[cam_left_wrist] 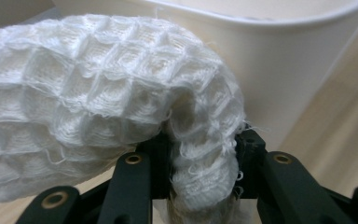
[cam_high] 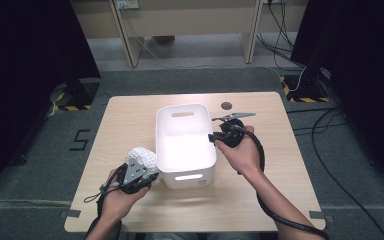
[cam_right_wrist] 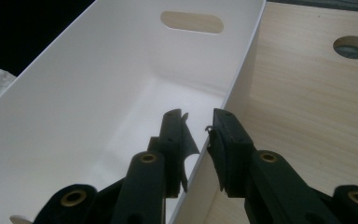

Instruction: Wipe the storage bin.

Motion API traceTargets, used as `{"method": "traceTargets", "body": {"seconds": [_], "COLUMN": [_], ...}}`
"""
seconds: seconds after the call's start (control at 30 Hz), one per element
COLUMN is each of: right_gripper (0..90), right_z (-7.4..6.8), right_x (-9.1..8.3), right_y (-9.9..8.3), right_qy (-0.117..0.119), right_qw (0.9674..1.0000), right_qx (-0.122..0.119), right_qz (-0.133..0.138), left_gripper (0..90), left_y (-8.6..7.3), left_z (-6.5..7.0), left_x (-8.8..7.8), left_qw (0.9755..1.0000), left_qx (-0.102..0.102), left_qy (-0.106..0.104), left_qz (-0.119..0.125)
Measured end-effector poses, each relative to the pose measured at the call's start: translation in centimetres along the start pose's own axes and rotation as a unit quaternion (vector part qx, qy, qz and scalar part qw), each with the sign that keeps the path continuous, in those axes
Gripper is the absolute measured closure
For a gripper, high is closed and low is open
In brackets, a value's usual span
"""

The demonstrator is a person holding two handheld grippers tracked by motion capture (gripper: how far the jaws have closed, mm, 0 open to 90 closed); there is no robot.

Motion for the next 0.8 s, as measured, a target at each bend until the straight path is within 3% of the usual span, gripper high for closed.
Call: {"method": "traceTargets", "body": {"seconds": [0.17,0.33,0.47,0.8], "right_gripper": [72.6,72.6,72.3,74.2], "right_z": [-0.3,0.1,0.0,0.0], "right_x": [0.1,-0.4,-1.0,-1.3], "right_y": [0.0,0.1,0.0,-0.6], "right_qy": [-0.012,0.003,0.017,0.017], "right_qw": [0.9999,1.0000,0.9998,0.9998], "right_qx": [-0.004,0.007,0.014,0.013], "right_qz": [0.003,0.005,0.005,0.000], "left_gripper": [65.5,65.5,65.4,65.5], "left_y": [0.5,-0.1,-0.5,-0.1], "left_z": [-0.3,-0.2,0.9,3.6], "left_x": [0.6,-0.2,-1.4,-3.1], "left_qw": [0.9999,0.9998,0.9994,0.9971], "left_qx": [0.003,0.004,0.001,0.025], "left_qy": [0.004,-0.012,-0.031,-0.071], "left_qz": [-0.009,-0.014,-0.012,-0.009]}}
Point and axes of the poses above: each handheld gripper's, and its own axes: x roughly forward along the jaws, y roughly out of its top, z roughly to its right, the point moved 4 cm from there along x, roughly forward along the jaws, and after that the axes turned 10 degrees about z, right-handed, at the moved point
